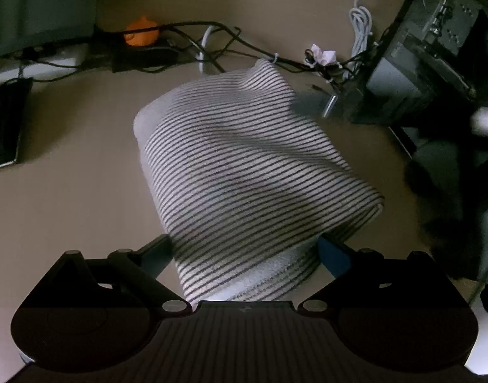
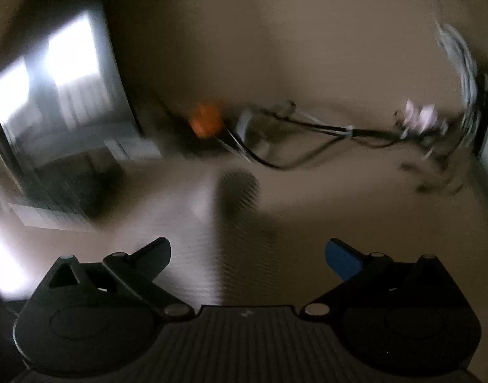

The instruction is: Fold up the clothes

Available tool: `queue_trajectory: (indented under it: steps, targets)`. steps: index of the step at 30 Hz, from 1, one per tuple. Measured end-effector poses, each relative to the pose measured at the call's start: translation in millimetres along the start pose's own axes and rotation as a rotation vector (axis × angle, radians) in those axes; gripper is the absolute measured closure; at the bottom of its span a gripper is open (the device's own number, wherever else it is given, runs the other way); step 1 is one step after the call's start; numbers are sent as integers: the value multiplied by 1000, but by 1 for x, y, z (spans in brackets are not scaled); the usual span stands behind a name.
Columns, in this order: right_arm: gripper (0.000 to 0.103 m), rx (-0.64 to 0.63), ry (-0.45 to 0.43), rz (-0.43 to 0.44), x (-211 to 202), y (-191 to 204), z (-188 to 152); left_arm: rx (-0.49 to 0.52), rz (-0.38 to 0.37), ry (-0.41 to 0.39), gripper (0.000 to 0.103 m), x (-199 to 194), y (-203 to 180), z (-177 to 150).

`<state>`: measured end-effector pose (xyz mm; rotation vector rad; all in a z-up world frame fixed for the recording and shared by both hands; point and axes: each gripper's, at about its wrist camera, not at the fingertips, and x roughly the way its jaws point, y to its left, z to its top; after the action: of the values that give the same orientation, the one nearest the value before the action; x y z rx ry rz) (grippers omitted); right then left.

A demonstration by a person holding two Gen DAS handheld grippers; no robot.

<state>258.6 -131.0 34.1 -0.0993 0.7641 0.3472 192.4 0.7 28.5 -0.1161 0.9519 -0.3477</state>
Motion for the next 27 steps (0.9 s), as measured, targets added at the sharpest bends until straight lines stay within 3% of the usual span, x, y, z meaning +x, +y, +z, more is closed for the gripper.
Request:
queue_trajectory:
  steps: [2, 4, 10, 13, 15, 20, 23, 27]
  targets:
    - [0, -152, -26, -133, 14, 15, -15, 4, 16, -3, 4, -3, 2, 2]
    - [0, -189, -69, -170, 17, 22, -22, 14, 32, -8, 4, -6, 3, 2]
    - [0, -153, -44, -137, 21, 16, -18, 11, 32, -11, 4, -12, 4, -1]
    - [0, -8, 1, -15, 15, -6, -10, -9, 7, -15, 4, -16, 8, -1]
    - [0, 55, -22, 42, 7, -15, 0, -14, -3, -15, 4, -18, 11, 0]
    - [0, -50, -78, -88, 33, -3, 27, -13, -11, -1, 3, -17, 15, 3]
    - [0, -100, 42, -93, 78, 0, 25, -39, -28, -4, 4, -20, 24, 7]
    - [0, -33, -14, -48, 60, -14, 22, -123, -50, -13, 4, -23, 46, 12]
